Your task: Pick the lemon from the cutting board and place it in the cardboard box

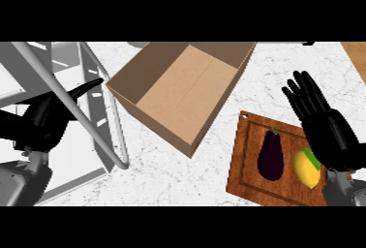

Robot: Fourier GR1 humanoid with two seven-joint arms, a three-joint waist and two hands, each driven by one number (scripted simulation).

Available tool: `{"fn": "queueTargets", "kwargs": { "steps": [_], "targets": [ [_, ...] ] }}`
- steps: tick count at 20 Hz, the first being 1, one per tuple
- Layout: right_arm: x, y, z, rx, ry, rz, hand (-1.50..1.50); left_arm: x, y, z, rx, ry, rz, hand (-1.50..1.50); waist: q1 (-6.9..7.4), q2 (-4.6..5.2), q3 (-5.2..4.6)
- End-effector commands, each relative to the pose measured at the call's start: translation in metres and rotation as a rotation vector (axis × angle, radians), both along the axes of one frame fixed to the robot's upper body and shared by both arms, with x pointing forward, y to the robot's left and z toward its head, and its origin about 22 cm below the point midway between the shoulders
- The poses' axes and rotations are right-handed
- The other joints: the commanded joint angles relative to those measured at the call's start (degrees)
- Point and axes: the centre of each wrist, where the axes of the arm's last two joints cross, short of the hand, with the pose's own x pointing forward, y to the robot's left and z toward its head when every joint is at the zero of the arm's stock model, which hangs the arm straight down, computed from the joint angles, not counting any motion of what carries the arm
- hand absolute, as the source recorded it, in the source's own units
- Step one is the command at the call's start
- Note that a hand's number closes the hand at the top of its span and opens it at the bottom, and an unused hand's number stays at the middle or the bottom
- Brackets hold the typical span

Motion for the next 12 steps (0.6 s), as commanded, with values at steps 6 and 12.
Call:
{"fn": "queueTargets", "kwargs": {
  "steps": [6,12],
  "targets": [
    [-0.023,-0.069,-0.007,-0.103,0.046,0.184,-1.50,-0.021,0.089,-0.045,0.439,0.113,0.360,0.00,0.26,-0.63,0.14],
    [-0.047,-0.125,-0.037,-0.441,-0.059,0.205,-1.50,-0.033,0.098,-0.069,0.429,0.193,0.371,0.00,-0.58,-0.26,0.30]
  ]
}}
